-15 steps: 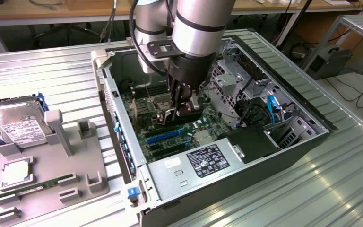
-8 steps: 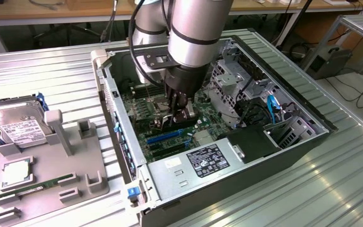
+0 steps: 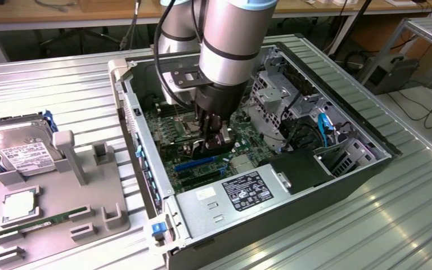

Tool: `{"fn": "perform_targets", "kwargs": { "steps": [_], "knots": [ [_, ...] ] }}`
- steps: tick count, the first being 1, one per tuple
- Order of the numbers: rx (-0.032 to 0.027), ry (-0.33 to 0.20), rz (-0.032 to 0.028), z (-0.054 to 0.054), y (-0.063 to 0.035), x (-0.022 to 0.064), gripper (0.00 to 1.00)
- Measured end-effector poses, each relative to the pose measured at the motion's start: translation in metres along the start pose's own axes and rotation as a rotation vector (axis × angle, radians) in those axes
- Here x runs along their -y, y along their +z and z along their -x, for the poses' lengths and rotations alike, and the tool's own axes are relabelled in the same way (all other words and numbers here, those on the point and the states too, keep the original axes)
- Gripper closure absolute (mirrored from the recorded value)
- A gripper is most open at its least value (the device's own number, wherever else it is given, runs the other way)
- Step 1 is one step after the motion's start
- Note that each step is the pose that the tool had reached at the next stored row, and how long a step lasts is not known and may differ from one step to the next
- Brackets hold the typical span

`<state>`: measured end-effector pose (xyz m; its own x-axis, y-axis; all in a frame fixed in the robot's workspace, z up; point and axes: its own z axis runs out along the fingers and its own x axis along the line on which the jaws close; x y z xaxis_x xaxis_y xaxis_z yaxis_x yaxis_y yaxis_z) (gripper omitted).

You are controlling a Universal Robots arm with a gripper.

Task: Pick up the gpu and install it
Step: 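Insert the gpu into the slot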

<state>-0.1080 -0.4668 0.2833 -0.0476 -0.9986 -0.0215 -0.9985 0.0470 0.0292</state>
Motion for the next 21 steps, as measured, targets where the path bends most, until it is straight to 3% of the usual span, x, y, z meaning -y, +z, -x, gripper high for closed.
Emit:
{"fn": "perform_targets", "kwargs": {
  "steps": [11,13,14,21],
  "knots": [
    [0.0001,-0.001,0.0001,0.0,0.0005,0.0,0.74],
    [0.0187,-0.014,0.0013,0.001,0.0024,0.0,0.74],
    [0.0175,-0.042,0.0022,0.001,0.0054,-0.0014,0.74],
    [0.0226,-0.043,0.0035,0.0,0.0284,-0.0028,0.74]
  ]
}}
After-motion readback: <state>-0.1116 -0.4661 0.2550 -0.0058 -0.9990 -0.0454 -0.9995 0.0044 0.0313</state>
